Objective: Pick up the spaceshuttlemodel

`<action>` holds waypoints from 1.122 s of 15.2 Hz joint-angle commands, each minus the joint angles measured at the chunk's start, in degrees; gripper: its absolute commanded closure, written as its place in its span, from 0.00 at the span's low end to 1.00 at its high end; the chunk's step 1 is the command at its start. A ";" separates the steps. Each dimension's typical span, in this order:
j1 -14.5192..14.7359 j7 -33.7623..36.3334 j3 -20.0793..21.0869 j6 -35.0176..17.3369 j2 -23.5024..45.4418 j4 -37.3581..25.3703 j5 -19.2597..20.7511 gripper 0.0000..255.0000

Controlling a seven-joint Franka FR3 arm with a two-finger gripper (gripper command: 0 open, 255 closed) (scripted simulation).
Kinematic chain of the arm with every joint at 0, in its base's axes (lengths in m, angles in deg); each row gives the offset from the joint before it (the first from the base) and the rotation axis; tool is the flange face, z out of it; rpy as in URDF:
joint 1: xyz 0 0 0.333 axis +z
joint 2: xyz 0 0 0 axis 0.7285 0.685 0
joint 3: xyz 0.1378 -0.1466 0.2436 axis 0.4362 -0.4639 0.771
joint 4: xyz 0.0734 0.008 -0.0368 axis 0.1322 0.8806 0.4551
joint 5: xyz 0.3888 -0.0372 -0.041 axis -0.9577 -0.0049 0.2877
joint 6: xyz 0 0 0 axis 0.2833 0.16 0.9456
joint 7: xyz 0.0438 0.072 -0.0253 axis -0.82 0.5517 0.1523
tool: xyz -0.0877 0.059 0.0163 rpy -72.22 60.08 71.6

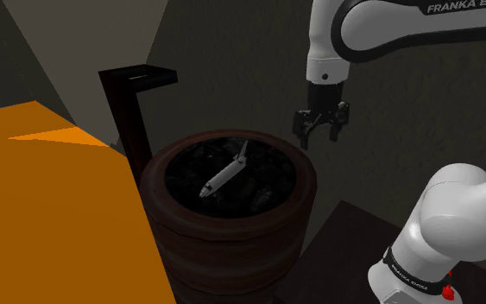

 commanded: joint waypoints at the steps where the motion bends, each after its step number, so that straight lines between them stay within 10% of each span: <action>1: -0.72 6.37 2.47 -3.13 1.74 0.37 -2.49 0.00; 9: -4.43 30.07 12.41 -16.89 13.96 -2.88 -8.60 0.00; 17: -9.81 54.55 20.32 -29.16 30.09 -11.52 -6.01 0.00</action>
